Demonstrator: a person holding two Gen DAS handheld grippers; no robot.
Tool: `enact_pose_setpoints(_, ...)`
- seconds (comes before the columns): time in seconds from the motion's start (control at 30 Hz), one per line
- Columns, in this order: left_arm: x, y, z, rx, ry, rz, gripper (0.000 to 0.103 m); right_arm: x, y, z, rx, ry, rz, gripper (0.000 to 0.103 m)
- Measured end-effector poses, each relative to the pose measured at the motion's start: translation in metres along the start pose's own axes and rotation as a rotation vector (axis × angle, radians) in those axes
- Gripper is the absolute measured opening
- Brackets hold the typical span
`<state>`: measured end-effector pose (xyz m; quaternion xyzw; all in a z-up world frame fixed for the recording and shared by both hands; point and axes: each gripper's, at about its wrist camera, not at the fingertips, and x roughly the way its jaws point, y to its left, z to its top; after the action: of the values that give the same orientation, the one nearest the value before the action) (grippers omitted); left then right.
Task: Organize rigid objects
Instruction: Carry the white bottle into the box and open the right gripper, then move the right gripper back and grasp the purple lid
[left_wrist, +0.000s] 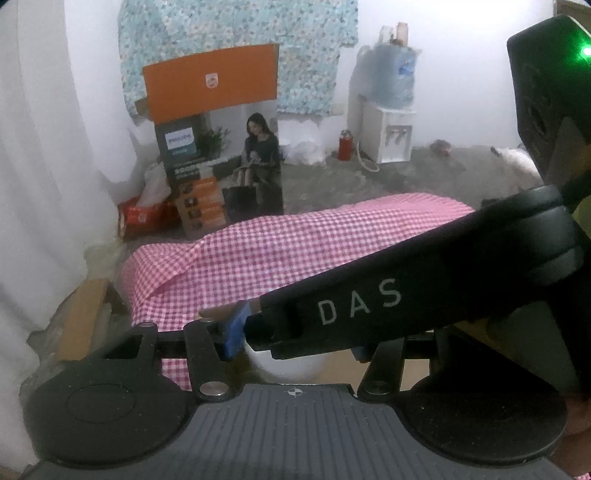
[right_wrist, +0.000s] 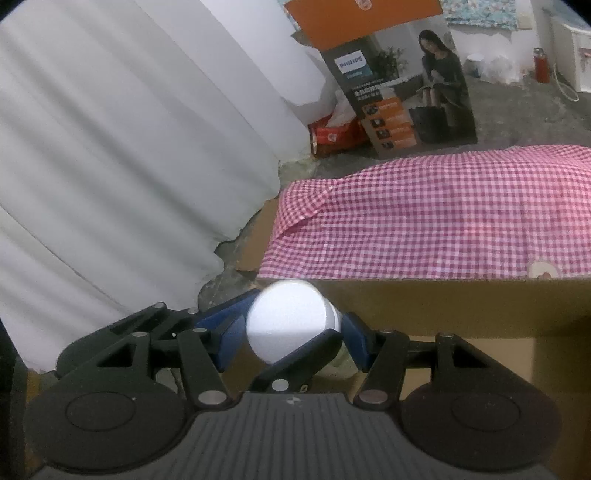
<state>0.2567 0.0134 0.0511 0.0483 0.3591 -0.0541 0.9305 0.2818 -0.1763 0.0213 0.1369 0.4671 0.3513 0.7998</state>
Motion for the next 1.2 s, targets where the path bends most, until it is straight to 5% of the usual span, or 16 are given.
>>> enact_pose_setpoints(0.27, -0.005, -0.005, 0.004, 0.019, 0.005, 0.002, 0.062, 0.011, -0.005, 0.004, 0.009, 0.016, 0.006, 0.062)
enact_pose_setpoints(0.47, -0.029, -0.006, 0.0, 0.029, -0.04, -0.02, 0.082, -0.009, 0.002, 0.005, -0.001, -0.023, 0.013, 0.062)
enact_pose_setpoints(0.63, -0.065, -0.003, -0.004, 0.011, -0.11, -0.031, 0.098, -0.044, 0.019, 0.002, -0.038, -0.099, 0.011, 0.073)
enact_pose_setpoints(0.77, -0.099, 0.003, -0.009, -0.028, -0.167, -0.051, 0.099, -0.083, 0.04, -0.008, -0.1, -0.199, 0.002, 0.078)
enact_pose_setpoints(0.93, -0.147, 0.014, -0.023, -0.075, -0.23, -0.173, 0.102, -0.143, 0.066, -0.03, -0.161, -0.326, 0.02, 0.083)
enact_pose_setpoints(1.2, -0.198, 0.005, -0.075, -0.02, -0.277, -0.245, 0.102, -0.222, 0.081, -0.108, -0.227, -0.469, 0.048, 0.084)
